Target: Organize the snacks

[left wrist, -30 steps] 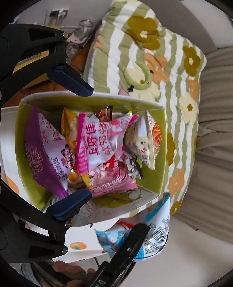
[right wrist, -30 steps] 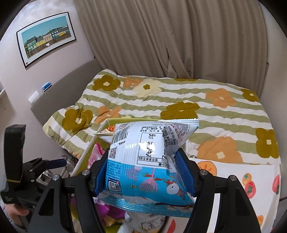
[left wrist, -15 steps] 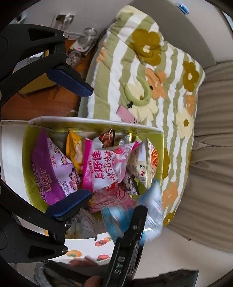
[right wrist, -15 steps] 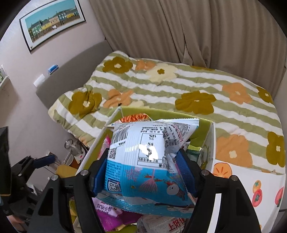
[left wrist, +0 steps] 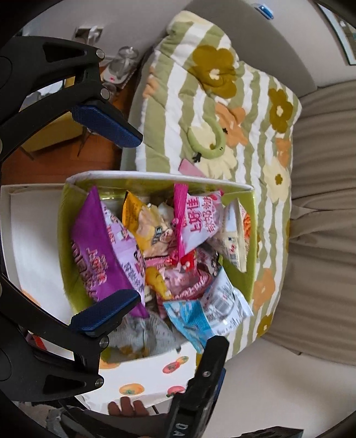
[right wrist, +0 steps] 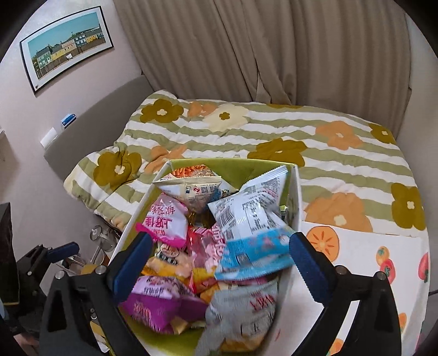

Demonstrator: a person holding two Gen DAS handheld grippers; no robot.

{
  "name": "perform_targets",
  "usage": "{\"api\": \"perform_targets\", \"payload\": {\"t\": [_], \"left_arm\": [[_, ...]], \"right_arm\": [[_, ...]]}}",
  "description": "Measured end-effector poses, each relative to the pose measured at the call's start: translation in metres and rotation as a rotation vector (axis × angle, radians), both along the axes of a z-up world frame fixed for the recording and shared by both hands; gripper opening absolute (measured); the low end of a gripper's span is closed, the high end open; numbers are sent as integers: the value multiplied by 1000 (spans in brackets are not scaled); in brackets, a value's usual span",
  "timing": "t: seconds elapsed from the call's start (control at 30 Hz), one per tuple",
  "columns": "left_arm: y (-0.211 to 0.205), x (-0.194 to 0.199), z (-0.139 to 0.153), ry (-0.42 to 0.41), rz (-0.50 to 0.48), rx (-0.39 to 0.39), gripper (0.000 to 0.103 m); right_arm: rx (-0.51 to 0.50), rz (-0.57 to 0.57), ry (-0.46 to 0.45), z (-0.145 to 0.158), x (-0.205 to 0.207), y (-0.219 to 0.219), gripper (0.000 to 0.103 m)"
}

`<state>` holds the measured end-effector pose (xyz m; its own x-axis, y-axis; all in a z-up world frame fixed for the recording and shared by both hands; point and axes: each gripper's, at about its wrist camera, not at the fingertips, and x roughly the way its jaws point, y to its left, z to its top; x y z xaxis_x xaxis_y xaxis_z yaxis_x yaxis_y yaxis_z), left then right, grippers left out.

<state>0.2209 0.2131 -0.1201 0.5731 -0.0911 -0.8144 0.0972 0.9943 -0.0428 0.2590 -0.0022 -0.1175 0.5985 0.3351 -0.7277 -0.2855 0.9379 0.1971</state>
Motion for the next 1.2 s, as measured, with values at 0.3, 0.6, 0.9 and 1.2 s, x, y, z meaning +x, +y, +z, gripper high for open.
{"api": "perform_targets", "payload": {"t": [0.3, 0.6, 0.9, 1.2], "left_arm": [[-37, -52, 51, -117, -7, 14, 102], [-89, -129, 108, -272, -7, 2, 102], [-116, -195, 121, -386, 12, 24, 103], [-133, -224, 124, -428, 4, 28, 103]], "right_arm": [[7, -22, -123, 44, -64, -36, 99], [-36, -123, -266, 92, -157, -98, 102], [-116, -262, -324, 95, -229, -136, 103], [-103, -318, -276, 78, -252, -154, 102]]}}
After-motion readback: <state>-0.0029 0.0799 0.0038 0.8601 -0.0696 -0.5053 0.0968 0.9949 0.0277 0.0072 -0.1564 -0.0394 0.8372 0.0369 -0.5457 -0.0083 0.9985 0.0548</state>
